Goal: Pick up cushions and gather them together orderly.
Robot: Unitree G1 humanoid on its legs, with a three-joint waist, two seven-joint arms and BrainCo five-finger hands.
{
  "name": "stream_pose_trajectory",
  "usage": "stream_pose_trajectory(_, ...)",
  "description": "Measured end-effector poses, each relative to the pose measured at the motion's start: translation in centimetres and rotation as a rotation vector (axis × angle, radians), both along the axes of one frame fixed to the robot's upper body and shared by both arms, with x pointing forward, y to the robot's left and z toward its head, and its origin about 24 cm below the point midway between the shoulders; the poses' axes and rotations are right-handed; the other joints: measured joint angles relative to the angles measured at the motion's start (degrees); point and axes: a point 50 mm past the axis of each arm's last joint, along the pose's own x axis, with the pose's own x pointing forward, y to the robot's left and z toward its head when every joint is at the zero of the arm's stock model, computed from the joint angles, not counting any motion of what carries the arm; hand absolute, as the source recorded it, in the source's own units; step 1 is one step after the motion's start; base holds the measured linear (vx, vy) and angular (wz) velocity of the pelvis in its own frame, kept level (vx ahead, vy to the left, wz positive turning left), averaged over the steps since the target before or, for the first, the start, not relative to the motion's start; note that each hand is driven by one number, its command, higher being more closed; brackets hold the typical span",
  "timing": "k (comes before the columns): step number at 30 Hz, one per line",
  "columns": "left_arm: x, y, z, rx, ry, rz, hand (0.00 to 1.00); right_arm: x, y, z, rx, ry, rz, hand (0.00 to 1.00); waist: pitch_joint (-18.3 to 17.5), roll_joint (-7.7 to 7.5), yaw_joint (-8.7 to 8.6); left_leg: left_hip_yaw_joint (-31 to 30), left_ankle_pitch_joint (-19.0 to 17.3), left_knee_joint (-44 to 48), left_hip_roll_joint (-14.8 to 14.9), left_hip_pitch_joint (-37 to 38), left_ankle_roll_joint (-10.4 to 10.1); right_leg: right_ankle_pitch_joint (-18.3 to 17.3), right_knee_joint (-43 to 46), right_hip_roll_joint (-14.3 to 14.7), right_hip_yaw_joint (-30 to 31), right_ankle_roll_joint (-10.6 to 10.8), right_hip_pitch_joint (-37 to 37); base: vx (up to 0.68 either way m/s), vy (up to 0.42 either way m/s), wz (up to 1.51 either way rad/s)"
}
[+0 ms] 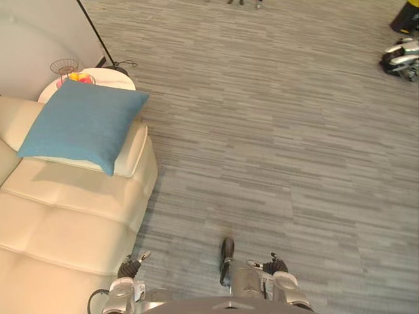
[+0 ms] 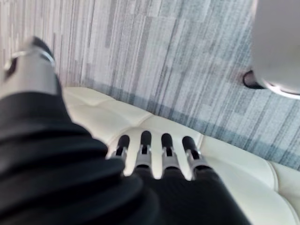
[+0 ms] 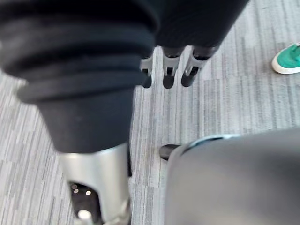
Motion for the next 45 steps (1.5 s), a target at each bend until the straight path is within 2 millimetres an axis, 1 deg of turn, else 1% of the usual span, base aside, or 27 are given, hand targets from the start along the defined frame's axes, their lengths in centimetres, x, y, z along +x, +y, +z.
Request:
stream_pose_trajectory(2, 0.1, -1.2, -0.2, -0.032, 0.003, -0.005, 0.00, 0.1, -0.9, 0.2, -0.017, -0.008, -0.022, 0.00, -0.31, 2.40, -0.76, -5.08, -1.23, -0.53, 1.16, 0.65, 1.79, -3.03, 8.12, 1.87, -0.05, -0.70, -2.10, 0.40, -0.333, 0.58)
stream_pose_trajectory(3, 0.0, -2.3, -0.4, -0.064, 0.001, 0.005, 0.00, 0.1, -1.9, 0.4, -0.040, -0.005, -0.029, 0.00, -0.10, 3.71, -0.16, -8.93, 0.45, 0.65, 2.10, 0.80, 0.57, -8.38, 15.48, 2.46, -0.52, -2.70, -4.22, 0.34, -0.245, 0.33)
stream_pose_trajectory(6, 0.1, -2.2, -0.3, -0.064, -0.005, 0.011, 0.00, -0.2, -2.3, 0.4, -0.042, 0.000, -0.052, 0.00, -0.21, 4.27, -0.11, -12.28, 2.90, 10.27, 3.40, -2.72, -0.22, -13.48, 19.25, 2.10, -3.76, -3.78, -2.35, 0.41, -0.291, 0.54)
stream_pose_trajectory(7, 0.3, -2.1, -0.2, -0.062, -0.018, 0.015, 0.00, -0.4, -2.2, 0.3, -0.040, 0.006, -0.053, 0.00, -0.07, 4.46, -0.23, -12.68, 5.15, 20.30, 4.24, -7.43, -1.47, -14.83, 18.85, 2.04, -5.81, -4.41, -0.12, 0.27, -0.204, 0.73)
stream_pose_trajectory(9, 0.6, -2.0, 0.0, -0.070, -0.039, 0.040, 0.00, -0.7, -2.2, 0.2, -0.044, 0.014, -0.049, 0.00, 0.61, 4.71, 0.36, -9.90, 12.48, 36.71, 7.92, -15.19, -1.13, -16.12, 15.83, 3.24, -8.56, -6.20, 5.44, 0.35, -0.216, 0.56)
stream_pose_trajectory(10, 0.9, -1.9, 0.2, -0.077, -0.052, 0.054, 0.00, -0.7, -1.9, 0.1, -0.042, 0.019, -0.035, 0.00, 0.57, 5.03, 1.21, -5.59, 11.45, 43.85, 10.46, -18.57, -0.28, -16.78, 13.68, 4.10, -9.08, -7.26, 8.64, 0.45, -0.140, 0.22)
stream_pose_trajectory(11, 1.0, -2.0, 0.3, -0.078, -0.059, 0.051, 0.00, -0.7, -1.6, 0.0, -0.033, 0.019, -0.030, 0.00, 0.61, 5.12, 1.58, -1.38, 8.88, 46.62, 10.97, -21.39, 0.44, -16.66, 10.64, 4.15, -9.87, -7.33, 12.39, 0.44, -0.108, 0.16)
stream_pose_trajectory(13, 1.1, -2.0, 0.3, -0.082, -0.065, 0.056, 0.00, -0.9, -1.3, -0.2, -0.023, 0.029, -0.033, 0.00, 0.62, 5.14, 1.54, 2.55, 6.30, 42.59, 9.59, -23.68, 0.83, -15.72, 6.94, 3.57, -11.02, -6.35, 16.33, 0.35, -0.024, 0.23)
stream_pose_trajectory(15, 1.3, -2.1, 0.4, -0.087, -0.078, 0.058, 0.00, -1.4, -1.2, -0.5, -0.015, 0.049, -0.044, 0.00, 0.68, 5.08, 1.53, 5.99, 5.59, 27.87, 6.06, -25.50, 0.22, -15.46, 3.75, 1.95, -12.80, -5.58, 19.71, 0.30, 0.051, 0.38)
stream_pose_trajectory(16, 1.3, -2.2, 0.4, -0.088, -0.077, 0.048, 0.00, -1.8, -1.4, -0.5, -0.013, 0.053, -0.062, 0.00, 0.62, 5.30, 1.52, 7.23, 8.22, 17.56, 4.34, -25.41, 0.25, -15.62, 2.62, 1.43, -13.62, -4.47, 21.04, 0.40, 0.140, 0.42)
stream_pose_trajectory(17, 1.3, -2.4, 0.4, -0.093, -0.075, 0.046, 0.00, -2.1, -1.7, -0.6, -0.013, 0.056, -0.085, 0.00, 0.50, 5.73, 1.71, 7.41, 16.45, 9.15, 2.97, -25.35, 1.34, -16.12, 2.03, 1.51, -14.22, -2.98, 22.37, 0.26, 0.106, 0.28)
stream_pose_trajectory(18, 1.4, -2.3, 0.4, -0.091, -0.078, 0.046, 0.00, -2.2, -1.8, -0.6, -0.013, 0.059, -0.090, 0.00, 0.61, 5.20, 2.14, 7.81, 17.31, 8.10, 2.25, -24.57, 3.08, -16.29, 1.82, 1.00, -14.12, -2.60, 22.87, 0.40, 0.141, 0.43)
stream_pose_trajectory(19, 1.4, -1.9, 0.5, -0.077, -0.079, 0.040, 0.00, -2.3, -0.8, -0.8, 0.016, 0.058, -0.096, 0.00, -0.01, 3.09, 2.21, 8.14, 19.06, 2.98, -0.99, -22.11, 3.59, -15.77, -0.70, -0.35, -14.13, -2.40, 24.00, 0.27, 0.081, 0.37)
stream_pose_trajectory(21, 1.8, -1.0, 0.8, -0.056, -0.093, 0.042, 0.00, -2.0, 0.2, -0.9, 0.041, 0.052, -0.096, 0.00, 0.27, 1.23, 2.69, 7.69, 19.21, 2.35, -2.53, -22.46, 3.90, -14.51, -3.80, -0.96, -14.16, -1.87, 25.29, 0.30, 0.085, 0.40)
stream_pose_trajectory(22, 2.0, -0.7, 0.8, -0.048, -0.099, 0.039, 0.00, -2.0, 0.5, -1.0, 0.051, 0.055, -0.094, 0.00, 0.42, 1.00, 3.43, 7.56, 18.72, 2.95, -2.82, -22.26, 4.66, -12.80, -5.04, -1.02, -13.93, -1.27, 26.65, 0.27, 0.058, 0.32)
stream_pose_trajectory(26, 1.5, -0.4, 0.7, -0.046, -0.092, 0.061, 0.00, -1.7, 0.9, -1.0, 0.055, 0.050, -0.075, 0.00, 0.22, 0.80, 4.31, 8.36, 16.06, 4.41, -3.08, -18.87, 5.23, -12.02, -3.29, -1.84, -12.25, -1.06, 29.44, 0.18, 0.032, 0.08)
stream_pose_trajectory(29, 0.7, -0.5, 0.4, -0.063, -0.071, 0.099, 0.00, -1.7, 0.5, -0.9, 0.031, 0.054, -0.049, 0.00, -0.50, 2.04, 4.53, 8.37, 11.27, 5.53, -2.44, -16.44, 5.47, -14.37, 12.61, -3.49, -9.73, 2.07, 24.18, 0.09, 0.049, -0.23)
stream_pose_trajectory(31, 0.5, 0.1, 0.4, -0.047, -0.064, 0.093, 0.00, -1.7, 0.7, -0.9, 0.032, 0.052, -0.028, 0.00, -0.79, 0.43, 3.86, 7.19, 10.23, 4.83, -4.37, -14.32, 6.44, -12.24, 30.88, -8.00, -9.22, 1.86, 16.40, 0.12, 0.078, 0.21)
stream_pose_trajectory(32, 0.4, 0.4, 0.4, -0.036, -0.060, 0.081, 0.00, -1.5, 0.8, -0.8, 0.033, 0.046, -0.024, 0.00, -0.43, -0.07, 2.89, 5.50, 9.42, 4.93, -5.12, -13.80, 7.29, -13.51, 36.16, -8.58, -7.47, 1.72, 13.93, 0.12, 0.040, 0.64)
stream_pose_trajectory(33, 0.4, 0.6, 0.5, -0.029, -0.055, 0.077, 0.00, -1.5, 0.9, -0.8, 0.035, 0.045, -0.018, 0.00, -0.44, -0.63, 2.52, 4.53, 9.12, 4.97, -5.28, -13.34, 7.59, -15.46, 37.96, -8.40, -6.95, 1.23, 13.09, 0.15, -0.017, 0.89)
stream_pose_trajectory(35, 0.1, 1.0, 0.4, -0.019, -0.046, 0.081, 0.00, -1.6, 1.2, -0.9, 0.033, 0.052, 0.013, 0.00, -0.56, -1.06, 2.18, 0.28, 8.50, 4.40, -4.76, -11.09, 7.26, -21.00, 35.91, -5.11, -7.41, -0.22, 10.82, 0.17, -0.043, 0.96)
stream_pose_trajectory(38, -0.1, 0.9, 0.3, -0.022, -0.041, 0.085, 0.00, -1.2, 1.3, -0.8, 0.034, 0.034, 0.017, 0.00, -0.55, -0.57, 1.96, -3.61, 8.15, 3.86, -3.85, -9.45, 6.32, -21.69, 25.28, -1.24, -5.45, -1.34, 8.00, 0.23, -0.142, 0.87)
stream_pose_trajectory(40, -0.2, 0.7, 0.3, -0.027, -0.037, 0.086, 0.00, -1.1, 1.3, -0.7, 0.035, 0.027, 0.018, 0.00, -0.55, 0.13, 1.66, -7.56, 7.22, 4.13, -2.47, -9.31, 3.95, -18.17, 12.35, 2.89, 0.77, -1.93, 6.74, 0.22, -0.222, 0.93)
stream_pose_trajectory(41, -0.2, 0.8, 0.3, -0.024, -0.037, 0.087, 0.00, -1.3, 1.4, -0.8, 0.037, 0.033, 0.017, 0.00, -0.86, -0.56, 1.59, -9.31, 6.50, 4.64, -2.98, -9.60, 2.74, -14.30, 6.70, 3.27, 3.47, -1.66, 7.20, 0.18, -0.220, 0.90)
stream_pose_trajectory(43, -0.2, 0.7, 0.2, -0.028, -0.031, 0.097, 0.00, -1.5, 1.3, -0.8, 0.037, 0.037, 0.010, 0.00, -1.60, -1.08, 1.60, -12.70, 4.87, 6.00, -3.13, -9.38, 0.98, -7.50, 7.23, 2.65, 3.10, -1.95, 7.82, 0.26, -0.314, 0.92)
stream_pose_trajectory(44, -0.5, -0.4, -0.1, -0.058, -0.017, 0.112, 0.00, -1.6, 0.5, -0.7, 0.016, 0.041, 0.014, 0.00, -2.66, 0.82, 2.01, -13.76, 4.74, 5.38, -1.48, -9.81, 0.34, -9.95, 8.16, 3.54, 0.87, -2.97, 7.70, 0.27, -0.294, 0.81)
stream_pose_trajectory(45, -0.7, -0.8, -0.2, -0.070, -0.014, 0.115, 0.00, -1.6, 0.3, -0.7, 0.010, 0.041, 0.014, 0.00, -2.83, 1.44, 2.00, -14.13, 4.70, 4.83, -0.83, -9.85, -0.05, -10.67, 8.49, 3.81, -0.16, -3.38, 7.66, 0.25, -0.234, 0.64)
